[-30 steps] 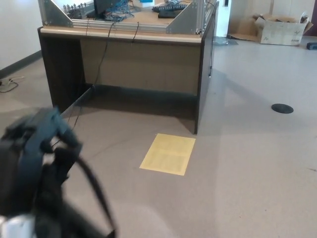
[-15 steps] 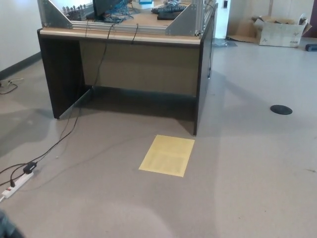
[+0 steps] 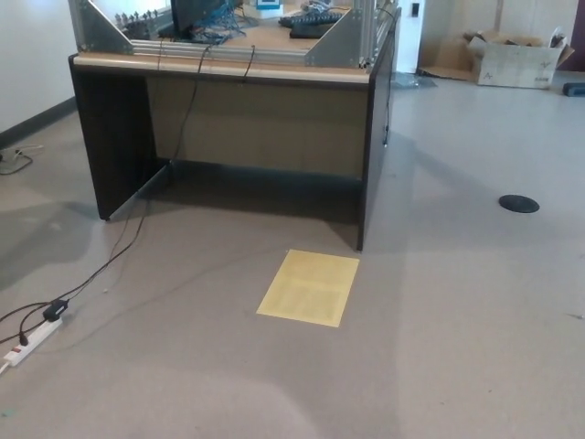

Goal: A person hands over a black lunchbag to the robot and the robot uses its left hand to grab the strips of the lunchbag, the gives it back to the person.

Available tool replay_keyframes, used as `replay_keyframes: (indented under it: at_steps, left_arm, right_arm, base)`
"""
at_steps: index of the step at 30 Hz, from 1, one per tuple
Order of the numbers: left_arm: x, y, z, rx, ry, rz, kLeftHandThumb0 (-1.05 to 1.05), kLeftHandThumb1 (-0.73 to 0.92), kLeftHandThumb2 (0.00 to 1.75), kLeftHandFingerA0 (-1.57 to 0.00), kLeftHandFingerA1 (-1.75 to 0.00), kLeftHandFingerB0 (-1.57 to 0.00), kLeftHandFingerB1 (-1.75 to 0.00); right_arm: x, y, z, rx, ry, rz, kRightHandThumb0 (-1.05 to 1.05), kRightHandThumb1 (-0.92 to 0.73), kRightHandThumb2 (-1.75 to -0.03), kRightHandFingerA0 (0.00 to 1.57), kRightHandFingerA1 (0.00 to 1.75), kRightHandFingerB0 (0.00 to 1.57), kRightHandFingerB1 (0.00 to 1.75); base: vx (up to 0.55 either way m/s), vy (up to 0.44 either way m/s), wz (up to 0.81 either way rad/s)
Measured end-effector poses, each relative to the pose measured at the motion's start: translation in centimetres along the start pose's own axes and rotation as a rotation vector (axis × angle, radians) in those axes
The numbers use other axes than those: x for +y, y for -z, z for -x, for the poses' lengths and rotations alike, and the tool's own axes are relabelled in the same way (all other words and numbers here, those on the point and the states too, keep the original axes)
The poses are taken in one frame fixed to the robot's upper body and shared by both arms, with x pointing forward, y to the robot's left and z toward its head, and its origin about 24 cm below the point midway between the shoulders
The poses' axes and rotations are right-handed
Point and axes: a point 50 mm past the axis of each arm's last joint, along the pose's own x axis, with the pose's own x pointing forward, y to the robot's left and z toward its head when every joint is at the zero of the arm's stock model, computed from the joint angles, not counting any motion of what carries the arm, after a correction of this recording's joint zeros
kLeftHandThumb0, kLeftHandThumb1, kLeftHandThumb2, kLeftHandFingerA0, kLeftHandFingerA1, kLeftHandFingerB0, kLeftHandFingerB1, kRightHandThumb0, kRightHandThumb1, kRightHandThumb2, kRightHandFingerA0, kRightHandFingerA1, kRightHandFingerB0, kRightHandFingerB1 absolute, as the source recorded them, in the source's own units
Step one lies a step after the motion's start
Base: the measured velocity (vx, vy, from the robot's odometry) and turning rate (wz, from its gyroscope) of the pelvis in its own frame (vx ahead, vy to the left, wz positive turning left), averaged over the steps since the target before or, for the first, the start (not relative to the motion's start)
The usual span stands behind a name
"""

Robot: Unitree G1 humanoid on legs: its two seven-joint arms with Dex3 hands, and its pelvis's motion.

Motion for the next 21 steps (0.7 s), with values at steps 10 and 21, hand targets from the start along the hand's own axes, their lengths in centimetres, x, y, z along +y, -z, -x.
replay_keyframes:
  at_steps: [10, 21]
  left_arm:
    - [0.4, 0.3, 0.1, -0.040, -0.039, 0.007, -0.13, 0.62, 0.55, -0.81, -1.75, -0.63, -1.75]
    - [2.2, -6.4, -8.9, -0.444, -0.293, 0.160, -0.11, 0.62, 0.56, -0.83, -1.75, -0.63, -1.73]
  right_arm:
    - [0.0, 0.4, 0.3, 0.015, 0.015, -0.001, -0.66, -0.73, -0.63, 0.55, 0.45, 0.48, 0.40]
    - [-0.1, 0.5, 0.4, 0.019, 0.033, -0.003, -0.67, -0.62, -1.01, 0.51, 0.59, 0.35, 0.50]
  base:
    - [0.00, 0.000, 0.00]
    - [0.00, 0.000, 0.00]
